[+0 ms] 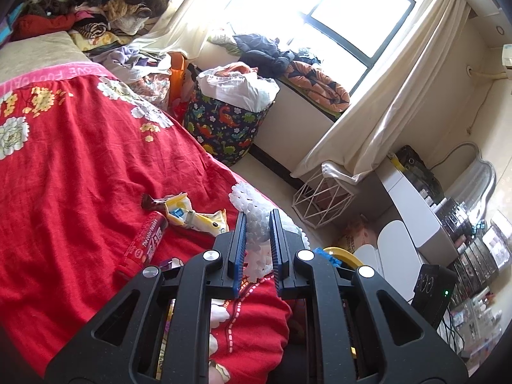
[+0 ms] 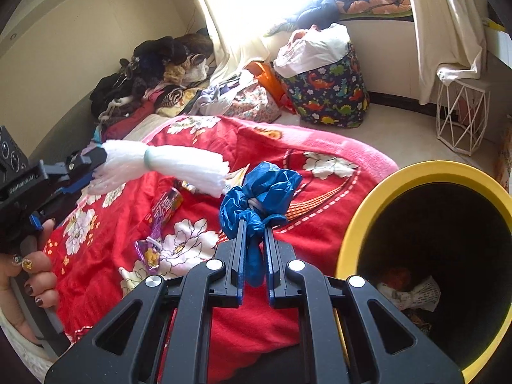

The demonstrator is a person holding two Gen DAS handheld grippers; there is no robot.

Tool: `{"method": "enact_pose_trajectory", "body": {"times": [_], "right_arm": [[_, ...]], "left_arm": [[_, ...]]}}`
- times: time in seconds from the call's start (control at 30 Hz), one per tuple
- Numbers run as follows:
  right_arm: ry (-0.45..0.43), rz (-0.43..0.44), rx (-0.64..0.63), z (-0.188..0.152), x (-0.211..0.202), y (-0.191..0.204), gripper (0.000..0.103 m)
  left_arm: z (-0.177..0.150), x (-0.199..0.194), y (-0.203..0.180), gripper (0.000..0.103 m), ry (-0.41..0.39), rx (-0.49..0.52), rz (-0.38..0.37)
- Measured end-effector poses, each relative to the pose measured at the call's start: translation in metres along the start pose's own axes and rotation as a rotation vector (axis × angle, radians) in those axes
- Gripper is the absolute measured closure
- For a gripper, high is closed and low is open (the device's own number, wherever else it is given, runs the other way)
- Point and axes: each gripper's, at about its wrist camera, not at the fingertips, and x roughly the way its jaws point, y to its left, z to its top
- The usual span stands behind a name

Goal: Collect trash

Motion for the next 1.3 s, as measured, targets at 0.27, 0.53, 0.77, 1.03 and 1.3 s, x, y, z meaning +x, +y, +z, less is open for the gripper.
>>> {"method": "enact_pose_trajectory", "body": {"times": [0.27, 0.53, 0.77, 1.03, 1.3], "right_arm": [[-0.047, -0.029, 0.069, 0.006, -0.019, -0.027, 0.093], [-0.079, -0.056, 0.117, 0.008, -0.034, -0.05, 0.093], [-0.107, -0.07, 0.136, 0.01, -0.045, -0.058, 0.093], [-0.131, -0.09, 0.153, 0.011, -0.058, -0.07, 0.093], [-0.155, -0.128, 0.171, 0.014, -0.07, -0.083, 0.093]], "left_arm": [[-0.003, 0.002, -0.019, 0.094, 0.009, 0.037, -0.023], [-0.007, 0.006, -0.035, 0.094, 0.019, 0.072, -0.04], [-0.011, 0.009, -0.05, 0.094, 0.026, 0.103, -0.054], [-0.018, 0.011, -0.065, 0.094, 0.038, 0.14, -0.065], [-0.025, 0.016, -0.078, 0.094, 0.056, 0.17, -0.08]]}}
